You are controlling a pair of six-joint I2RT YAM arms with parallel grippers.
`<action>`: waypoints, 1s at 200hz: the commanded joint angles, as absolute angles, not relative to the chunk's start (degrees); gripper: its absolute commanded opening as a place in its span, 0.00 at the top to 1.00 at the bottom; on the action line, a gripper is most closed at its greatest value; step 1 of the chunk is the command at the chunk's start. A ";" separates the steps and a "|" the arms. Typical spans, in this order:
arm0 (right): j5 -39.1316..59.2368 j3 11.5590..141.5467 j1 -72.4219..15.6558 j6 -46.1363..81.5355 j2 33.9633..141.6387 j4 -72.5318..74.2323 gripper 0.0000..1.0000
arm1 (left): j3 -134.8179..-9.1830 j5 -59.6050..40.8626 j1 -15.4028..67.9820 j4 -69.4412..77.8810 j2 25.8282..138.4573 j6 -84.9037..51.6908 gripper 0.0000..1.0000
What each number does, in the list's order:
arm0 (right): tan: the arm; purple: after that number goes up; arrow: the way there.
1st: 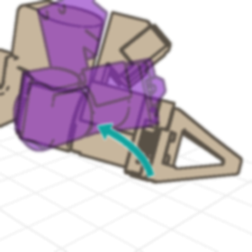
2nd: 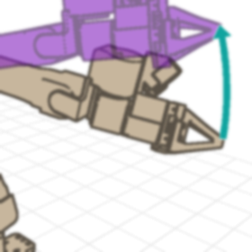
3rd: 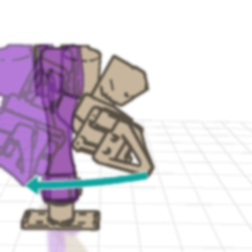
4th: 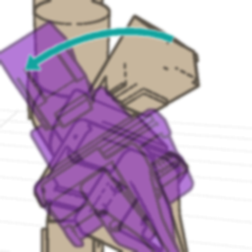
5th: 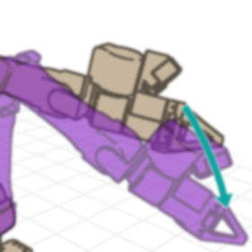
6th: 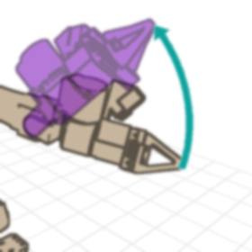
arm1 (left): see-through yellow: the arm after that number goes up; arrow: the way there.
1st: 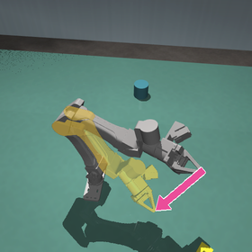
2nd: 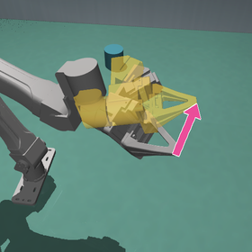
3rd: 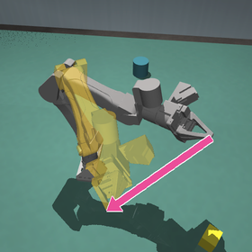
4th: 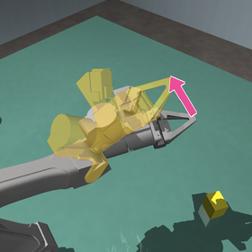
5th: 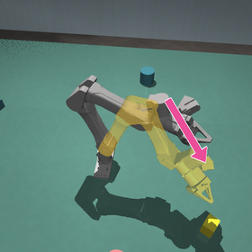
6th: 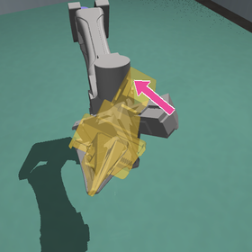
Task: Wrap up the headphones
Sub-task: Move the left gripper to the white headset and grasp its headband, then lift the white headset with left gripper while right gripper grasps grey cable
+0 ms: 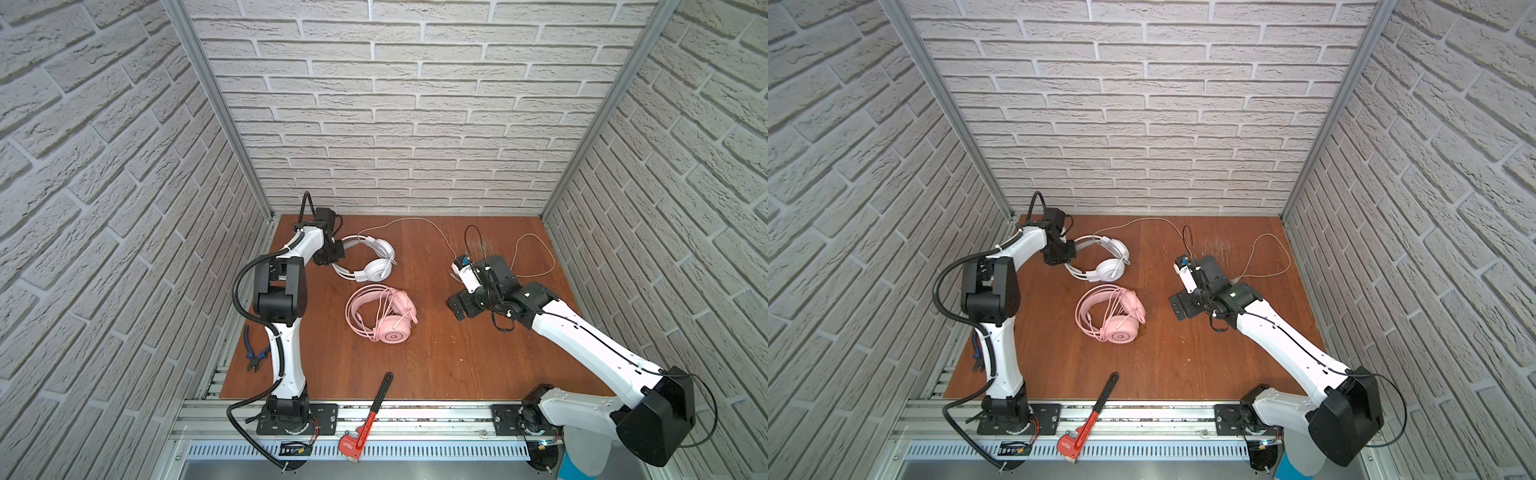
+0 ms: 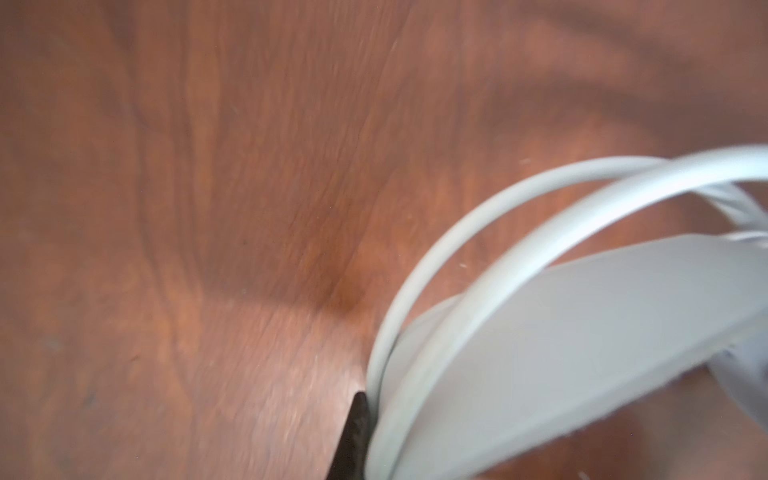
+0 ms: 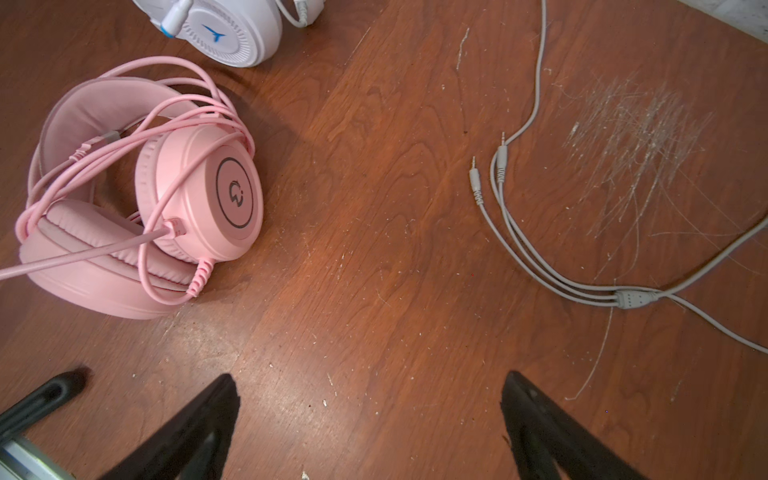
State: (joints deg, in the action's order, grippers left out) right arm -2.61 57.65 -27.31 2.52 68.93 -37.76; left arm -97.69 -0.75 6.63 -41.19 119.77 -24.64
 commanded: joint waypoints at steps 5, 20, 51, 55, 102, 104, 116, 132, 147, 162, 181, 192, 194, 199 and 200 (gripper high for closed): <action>-2.53 60.64 -24.50 1.77 68.24 -38.23 0.01 | -100.89 -5.72 8.72 -41.94 110.86 -23.34 1.00; -0.87 62.27 -22.58 0.96 69.34 -37.76 0.01 | -101.88 -7.87 9.74 -42.98 108.81 -22.64 1.00; 3.91 67.18 -17.28 -0.21 73.07 -37.45 0.01 | -104.28 -12.11 12.22 -45.66 105.60 -21.65 1.00; 4.43 67.94 -16.60 -0.18 73.70 -37.45 0.01 | -104.53 -12.64 12.61 -46.06 105.15 -21.41 1.00; 12.12 72.24 -10.76 0.46 78.66 -33.63 0.01 | -106.68 -20.80 16.15 -49.92 100.86 -18.71 1.00; 12.61 72.40 -10.67 0.38 78.90 -33.52 0.01 | -106.69 -20.93 16.23 -50.05 100.69 -18.61 1.00; 15.89 73.29 -10.18 -0.07 80.36 -32.48 0.00 | -106.74 -22.04 16.72 -50.75 99.67 -18.37 1.00; 19.55 74.57 -10.03 0.15 82.33 -31.57 0.00 | -106.51 -23.73 17.11 -51.06 98.52 -18.39 1.00; 25.14 73.67 -9.50 1.32 83.67 -27.29 0.01 | -105.72 -24.82 17.74 -50.77 97.48 -18.13 1.00; 33.12 72.78 -9.42 -0.34 85.06 -23.97 0.00 | -105.28 -25.21 18.18 -50.20 96.80 -18.31 1.00; 38.10 69.53 -9.57 1.18 86.13 -16.19 0.01 | -105.72 -25.77 18.25 -50.10 96.89 -19.14 1.00; 40.22 67.42 -9.75 2.29 86.37 -10.91 0.01 | -105.91 -26.46 18.32 -49.85 96.99 -19.49 1.00; 40.42 67.06 -9.82 2.46 86.39 -9.96 0.01 | -105.95 -26.52 18.42 -49.79 97.02 -19.51 1.00; 40.73 66.40 -10.08 2.92 86.37 -7.86 0.01 | -106.07 -26.74 18.55 -49.75 97.09 -19.51 1.00; 40.75 66.25 -10.18 2.95 86.38 -7.49 0.01 | -106.16 -26.73 18.64 -49.75 97.11 -19.51 1.00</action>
